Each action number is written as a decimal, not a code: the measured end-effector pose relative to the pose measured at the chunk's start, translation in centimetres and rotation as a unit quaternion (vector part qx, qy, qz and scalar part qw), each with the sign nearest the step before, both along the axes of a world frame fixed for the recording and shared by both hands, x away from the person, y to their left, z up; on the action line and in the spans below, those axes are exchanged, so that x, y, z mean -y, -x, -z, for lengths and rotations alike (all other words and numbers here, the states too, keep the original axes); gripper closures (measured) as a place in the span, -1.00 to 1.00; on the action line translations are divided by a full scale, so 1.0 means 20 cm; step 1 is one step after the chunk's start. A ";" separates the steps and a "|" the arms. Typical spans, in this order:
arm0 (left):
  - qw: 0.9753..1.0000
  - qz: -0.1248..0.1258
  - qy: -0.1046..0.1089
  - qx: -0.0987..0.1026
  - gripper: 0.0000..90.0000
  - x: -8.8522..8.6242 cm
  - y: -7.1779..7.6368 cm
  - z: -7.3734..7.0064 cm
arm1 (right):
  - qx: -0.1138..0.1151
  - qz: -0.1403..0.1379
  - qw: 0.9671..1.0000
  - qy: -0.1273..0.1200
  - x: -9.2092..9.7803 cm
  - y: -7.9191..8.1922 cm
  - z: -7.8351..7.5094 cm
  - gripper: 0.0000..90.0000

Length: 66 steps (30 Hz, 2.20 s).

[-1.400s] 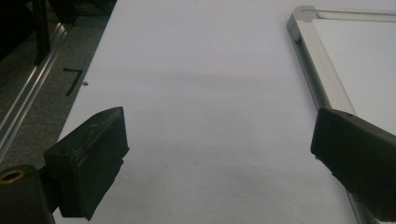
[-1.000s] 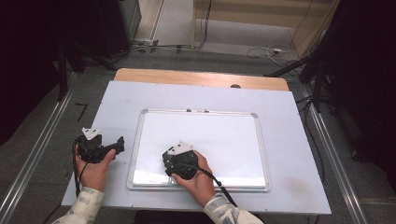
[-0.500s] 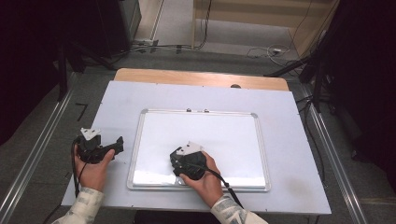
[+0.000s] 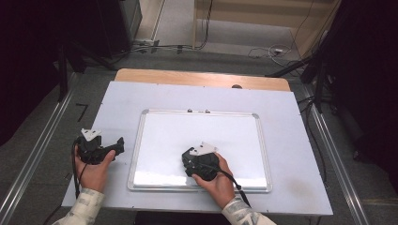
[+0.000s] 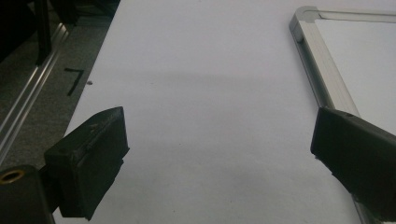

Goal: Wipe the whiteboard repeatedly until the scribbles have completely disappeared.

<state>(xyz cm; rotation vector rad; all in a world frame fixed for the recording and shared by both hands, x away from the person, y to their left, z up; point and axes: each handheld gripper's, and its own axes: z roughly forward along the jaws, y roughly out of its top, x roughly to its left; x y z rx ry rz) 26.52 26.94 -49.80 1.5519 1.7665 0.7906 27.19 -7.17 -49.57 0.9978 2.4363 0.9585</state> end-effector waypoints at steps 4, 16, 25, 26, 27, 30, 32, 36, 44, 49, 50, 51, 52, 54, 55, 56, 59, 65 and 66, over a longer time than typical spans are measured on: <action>1.000 -0.001 0.000 0.000 -0.90 0.00 0.00 0.00 | -0.001 0.005 1.000 0.001 0.04 0.00 0.00 -0.13; 1.000 -0.001 0.000 -0.002 -0.90 0.00 0.00 0.00 | 0.001 0.025 1.000 0.002 0.18 -0.01 0.00 -0.13; 1.000 0.000 0.000 -0.003 -0.90 0.00 0.00 0.00 | 0.000 0.039 0.999 0.000 0.26 -0.02 0.00 -0.13; 1.000 0.000 0.000 -0.003 -0.90 0.00 0.00 0.00 | 0.000 0.042 0.999 0.000 0.28 -0.02 0.00 -0.13; 1.000 0.000 0.000 -0.003 -0.90 0.00 0.00 0.00 | 0.000 0.042 0.999 0.000 0.28 -0.02 0.00 -0.13; 1.000 -0.001 0.001 -0.003 -0.90 0.00 0.00 0.00 | 0.000 0.048 0.999 0.001 0.31 -0.03 0.00 -0.13; 1.000 -0.001 0.001 -0.002 -0.90 0.00 0.00 0.00 | 0.000 0.051 0.999 0.000 0.33 -0.03 -0.01 -0.13; 1.000 -0.001 0.000 -0.003 -0.90 0.01 0.00 0.01 | 0.001 0.055 0.998 0.000 0.37 -0.03 0.00 -0.13; 1.000 -0.002 0.001 -0.003 -0.90 0.00 0.00 0.01 | 0.000 0.067 0.998 -0.001 0.42 -0.04 -0.01 -0.13; 1.000 -0.002 0.002 -0.003 -0.90 0.00 0.00 0.00 | -0.009 0.095 0.995 -0.014 0.48 -0.07 -0.02 -0.13; 1.000 -0.002 0.002 -0.002 -0.90 0.00 0.00 0.00 | -0.007 0.099 0.995 -0.015 0.49 -0.08 -0.02 -0.13; 1.000 -0.002 0.003 -0.003 -0.90 0.00 0.00 0.00 | -0.006 0.103 0.994 -0.018 0.51 -0.08 -0.03 -0.13; 1.000 -0.002 0.003 -0.002 -0.90 0.00 0.00 0.01 | -0.003 0.107 0.994 -0.028 0.52 -0.08 -0.06 -0.13; 1.000 -0.002 0.002 -0.003 -0.90 0.00 -0.01 0.01 | 0.002 0.107 0.994 -0.030 0.53 -0.08 -0.07 -0.13; 1.000 -0.001 0.002 -0.004 -0.90 0.00 -0.01 0.01 | 0.003 0.110 0.993 -0.033 0.53 -0.07 -0.08 -0.13; 1.000 -0.001 0.001 -0.004 -0.90 0.00 -0.01 0.01 | 0.004 0.111 0.993 -0.035 0.53 -0.07 -0.09 -0.13; 1.000 -0.001 0.002 -0.002 -0.90 0.00 0.00 0.00 | 0.005 0.118 0.992 -0.036 0.55 -0.08 -0.11 -0.13; 1.000 -0.005 0.004 -0.002 -0.90 -0.01 0.00 0.00 | 0.008 0.125 0.991 -0.047 0.57 -0.09 -0.14 -0.13; 1.000 -0.004 0.005 -0.002 -0.90 -0.01 0.00 0.00 | 0.009 0.128 0.991 -0.048 0.57 -0.09 -0.14 -0.13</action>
